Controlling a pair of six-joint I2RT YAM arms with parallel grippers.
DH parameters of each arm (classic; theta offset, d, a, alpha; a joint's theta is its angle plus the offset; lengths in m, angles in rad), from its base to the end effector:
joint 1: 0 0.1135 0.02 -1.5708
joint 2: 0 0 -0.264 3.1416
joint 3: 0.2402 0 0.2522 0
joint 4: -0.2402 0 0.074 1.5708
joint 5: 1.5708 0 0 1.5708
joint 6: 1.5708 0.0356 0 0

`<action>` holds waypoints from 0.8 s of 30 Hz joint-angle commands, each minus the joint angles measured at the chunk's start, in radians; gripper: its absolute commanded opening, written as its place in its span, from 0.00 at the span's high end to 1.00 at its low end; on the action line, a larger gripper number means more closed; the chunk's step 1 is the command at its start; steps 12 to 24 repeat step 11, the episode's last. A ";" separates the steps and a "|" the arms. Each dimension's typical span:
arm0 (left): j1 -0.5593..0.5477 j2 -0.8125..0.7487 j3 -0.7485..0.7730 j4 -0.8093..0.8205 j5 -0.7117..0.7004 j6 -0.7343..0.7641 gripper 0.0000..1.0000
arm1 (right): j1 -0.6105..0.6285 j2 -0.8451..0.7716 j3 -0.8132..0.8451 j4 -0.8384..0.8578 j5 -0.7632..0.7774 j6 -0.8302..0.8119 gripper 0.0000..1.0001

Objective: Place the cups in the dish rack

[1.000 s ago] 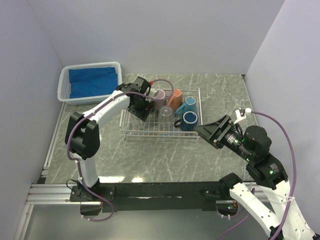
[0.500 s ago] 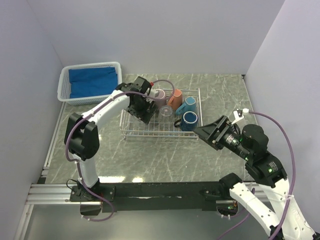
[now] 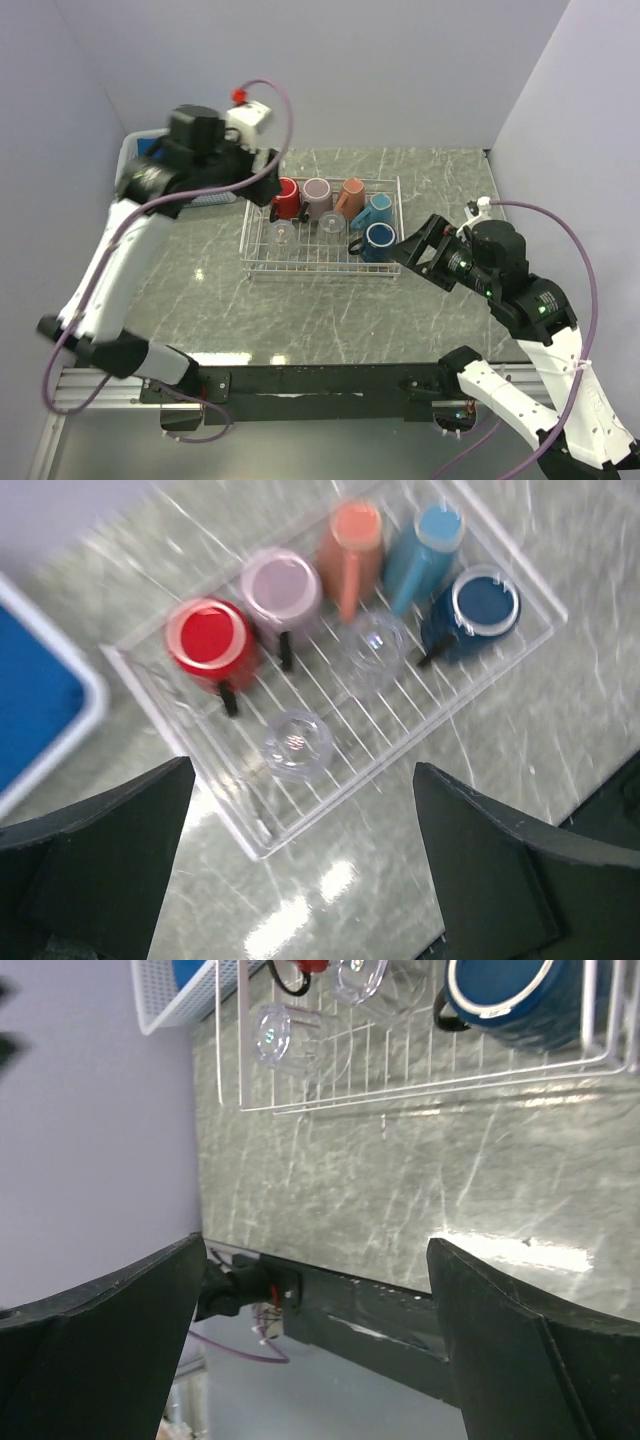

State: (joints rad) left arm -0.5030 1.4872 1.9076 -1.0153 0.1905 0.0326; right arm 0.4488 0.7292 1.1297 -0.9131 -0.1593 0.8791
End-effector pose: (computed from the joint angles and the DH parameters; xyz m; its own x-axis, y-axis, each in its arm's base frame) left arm 0.2485 -0.1444 0.4703 -0.4708 0.2956 -0.8312 0.6264 0.7755 -0.0791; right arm 0.1061 0.0573 0.3866 -0.7077 0.5032 -0.4959 -0.0124 0.6930 0.7208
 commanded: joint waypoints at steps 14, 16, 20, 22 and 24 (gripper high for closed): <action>0.070 -0.297 -0.105 0.029 -0.040 -0.098 0.04 | -0.001 0.039 0.144 -0.050 0.004 -0.143 0.00; 0.070 -0.297 -0.105 0.029 -0.040 -0.098 0.04 | -0.001 0.039 0.144 -0.050 0.004 -0.143 0.00; 0.070 -0.297 -0.105 0.029 -0.040 -0.098 0.04 | -0.001 0.039 0.144 -0.050 0.004 -0.143 0.00; 0.070 -0.297 -0.105 0.029 -0.040 -0.098 0.04 | -0.001 0.039 0.144 -0.050 0.004 -0.143 0.00; 0.070 -0.297 -0.105 0.029 -0.040 -0.098 0.04 | -0.001 0.039 0.144 -0.050 0.004 -0.143 0.00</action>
